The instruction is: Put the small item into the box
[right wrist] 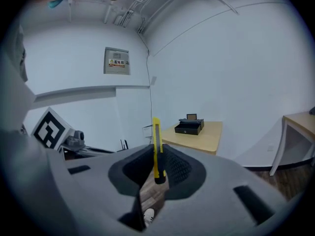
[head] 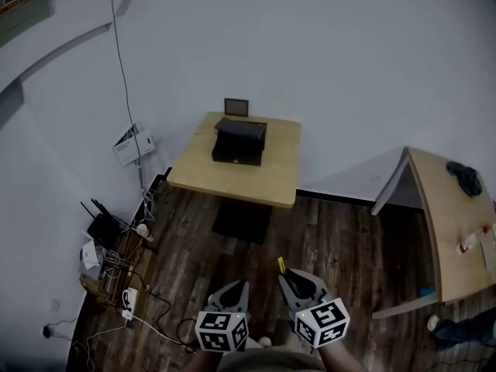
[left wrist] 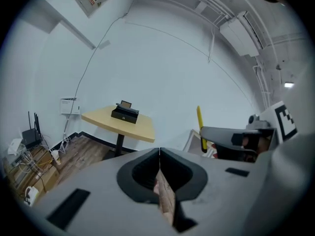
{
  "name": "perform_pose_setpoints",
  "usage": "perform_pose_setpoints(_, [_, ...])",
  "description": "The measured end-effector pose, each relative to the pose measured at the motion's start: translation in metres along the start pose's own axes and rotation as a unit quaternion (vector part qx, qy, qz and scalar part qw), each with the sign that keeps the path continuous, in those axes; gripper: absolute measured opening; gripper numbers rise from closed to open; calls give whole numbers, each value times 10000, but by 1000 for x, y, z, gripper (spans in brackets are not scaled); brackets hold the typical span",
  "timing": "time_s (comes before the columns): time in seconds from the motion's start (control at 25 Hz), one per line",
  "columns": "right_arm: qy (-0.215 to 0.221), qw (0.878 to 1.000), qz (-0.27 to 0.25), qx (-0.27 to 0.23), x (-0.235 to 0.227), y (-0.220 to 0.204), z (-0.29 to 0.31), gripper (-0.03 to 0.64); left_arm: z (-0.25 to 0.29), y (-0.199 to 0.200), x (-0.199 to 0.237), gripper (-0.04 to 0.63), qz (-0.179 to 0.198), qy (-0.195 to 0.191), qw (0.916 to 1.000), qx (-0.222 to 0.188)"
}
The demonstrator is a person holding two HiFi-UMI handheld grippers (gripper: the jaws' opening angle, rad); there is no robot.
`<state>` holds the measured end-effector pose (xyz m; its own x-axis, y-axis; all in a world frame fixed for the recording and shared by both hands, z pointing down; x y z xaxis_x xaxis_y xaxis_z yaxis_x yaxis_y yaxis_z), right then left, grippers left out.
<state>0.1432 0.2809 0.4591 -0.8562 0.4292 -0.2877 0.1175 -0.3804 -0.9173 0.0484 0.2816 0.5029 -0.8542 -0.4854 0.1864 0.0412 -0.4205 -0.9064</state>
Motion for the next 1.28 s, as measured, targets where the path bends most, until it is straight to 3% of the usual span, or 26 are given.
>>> perform_pose_setpoints(0.64, [150,9999,-1,-78,-1,-4,-27,48,-15,5,-15,3,37,278,9995,-170])
perform_pose_setpoints(1.28, [228,9993,280,81,-25,16,56,49,34,29,47,3,-209,380,9990,-123])
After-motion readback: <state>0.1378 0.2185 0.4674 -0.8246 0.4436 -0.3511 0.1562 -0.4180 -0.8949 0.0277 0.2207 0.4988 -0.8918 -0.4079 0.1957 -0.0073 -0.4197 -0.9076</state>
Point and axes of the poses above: the fingertips, and each gripper's own axes: z forward along the fingers, x to its left, y out of its top, the point moved 1 cm from there along -z, backward along the fingers, and after that the axes turned 9 degrees about z, right-handed, at the moved point
